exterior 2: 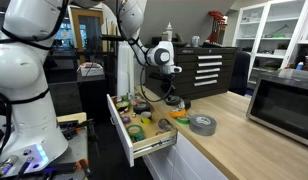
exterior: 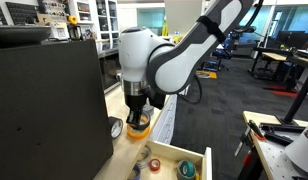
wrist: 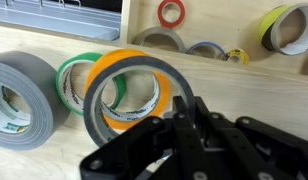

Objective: Remove the black masking tape from the open drawer and put it on the counter

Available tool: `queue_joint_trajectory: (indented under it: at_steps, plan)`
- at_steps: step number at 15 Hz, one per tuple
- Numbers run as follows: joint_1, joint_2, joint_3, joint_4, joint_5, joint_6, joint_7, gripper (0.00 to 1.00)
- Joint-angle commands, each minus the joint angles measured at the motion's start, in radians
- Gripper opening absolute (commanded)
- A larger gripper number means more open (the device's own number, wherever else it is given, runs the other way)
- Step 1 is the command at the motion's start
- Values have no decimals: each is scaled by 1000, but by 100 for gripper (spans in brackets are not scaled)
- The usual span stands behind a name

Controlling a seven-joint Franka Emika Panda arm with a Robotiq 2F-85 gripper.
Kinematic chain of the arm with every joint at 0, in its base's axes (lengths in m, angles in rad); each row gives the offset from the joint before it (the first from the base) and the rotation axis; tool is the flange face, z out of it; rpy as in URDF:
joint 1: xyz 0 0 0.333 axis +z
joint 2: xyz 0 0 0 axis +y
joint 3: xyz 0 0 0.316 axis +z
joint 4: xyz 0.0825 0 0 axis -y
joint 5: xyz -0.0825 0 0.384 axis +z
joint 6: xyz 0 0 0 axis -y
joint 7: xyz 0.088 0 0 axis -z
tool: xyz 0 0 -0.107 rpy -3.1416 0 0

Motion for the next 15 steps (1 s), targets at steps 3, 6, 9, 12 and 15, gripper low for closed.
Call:
queue_joint_trajectory:
  at_steps: [3, 6, 9, 12, 15]
  plan:
    - [-2, 29, -1, 69, -19, -79, -38, 5]
    - [-4, 34, 0, 87, -23, -116, -70, 5]
    - [-4, 35, 2, 100, -25, -151, -86, 5]
    - [-8, 36, 7, 108, -21, -165, -102, 6]
    - [-10, 37, 10, 112, -15, -177, -105, 36]
